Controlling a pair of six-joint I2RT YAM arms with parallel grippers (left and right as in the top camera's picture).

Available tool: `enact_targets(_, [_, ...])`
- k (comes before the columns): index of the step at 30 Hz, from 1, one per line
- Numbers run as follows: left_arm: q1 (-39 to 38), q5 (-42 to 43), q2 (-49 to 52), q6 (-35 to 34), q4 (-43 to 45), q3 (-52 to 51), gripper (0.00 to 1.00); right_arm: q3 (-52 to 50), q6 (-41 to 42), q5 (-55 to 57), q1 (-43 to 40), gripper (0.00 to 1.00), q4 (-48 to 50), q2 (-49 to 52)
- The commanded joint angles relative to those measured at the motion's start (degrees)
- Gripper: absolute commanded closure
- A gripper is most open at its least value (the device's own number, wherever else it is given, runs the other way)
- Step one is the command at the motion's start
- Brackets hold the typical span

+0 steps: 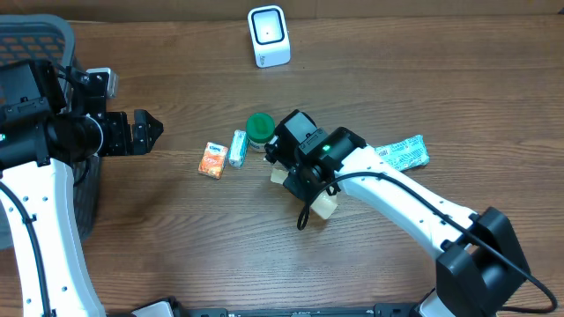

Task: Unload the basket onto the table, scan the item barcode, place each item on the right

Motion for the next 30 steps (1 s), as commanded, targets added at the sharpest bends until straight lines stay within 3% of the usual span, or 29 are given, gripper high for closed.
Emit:
enact_targets(1, [0.3, -0.2, 0.1, 0.9, 0.0, -0.2, 0.00, 0.1, -6.5, 8.4, -0.1, 0.96, -0.1, 0.9])
enact_targets(4, [0.3, -0.2, 0.1, 0.9, 0.0, -0.2, 0.00, 0.1, -13.0, 9.7, -0.1, 0.96, -2.2, 1.5])
enact_targets(8, [0.3, -0.2, 0.1, 0.9, 0.0, -0.2, 0.01, 0.1, -14.8, 9.6, -0.1, 0.96, -2.1, 1.6])
enact_targets(13, [0.3, -0.2, 0.1, 0.9, 0.0, -0.2, 0.00, 1.1, -15.0, 5.2, 1.8, 0.83, -2.0, 0.3])
enact_targets(16, [0.3, -0.2, 0.1, 0.9, 0.0, -0.2, 0.00, 1.9, -14.7, 4.4, 2.6, 0.67, -2.2, -1.8])
enact_targets(18, [0.3, -0.2, 0.1, 0.9, 0.0, -0.2, 0.00, 2.6, -10.5, 4.3, 2.6, 0.46, -2.4, -3.6])
enact_targets(19, [0.3, -0.2, 0.1, 0.9, 0.0, -0.2, 0.00, 3.2, -6.5, 4.2, 2.3, 0.45, -2.7, -4.7])
enact_targets(20, [0.3, -0.2, 0.1, 0.9, 0.0, -0.2, 0.00, 3.8, -2.5, 3.5, 1.7, 0.34, -3.3, -5.6])
enact_targets(22, [0.3, -0.2, 0.1, 0.9, 0.0, -0.2, 0.00, 5.1, 5.2, 0.8, -0.2, 0.00, -5.5, -7.8])
enact_targets(26, [0.3, -0.2, 0.1, 0.9, 0.0, -0.2, 0.00, 5.1, 14.2, -5.8, -7.0, 0.00, -7.7, -9.9])
enact_targets(30, [0.3, -0.2, 0.1, 0.9, 0.0, -0.2, 0.00, 2.5, 17.3, -14.9, -16.3, 0.00, -5.9, -9.6])
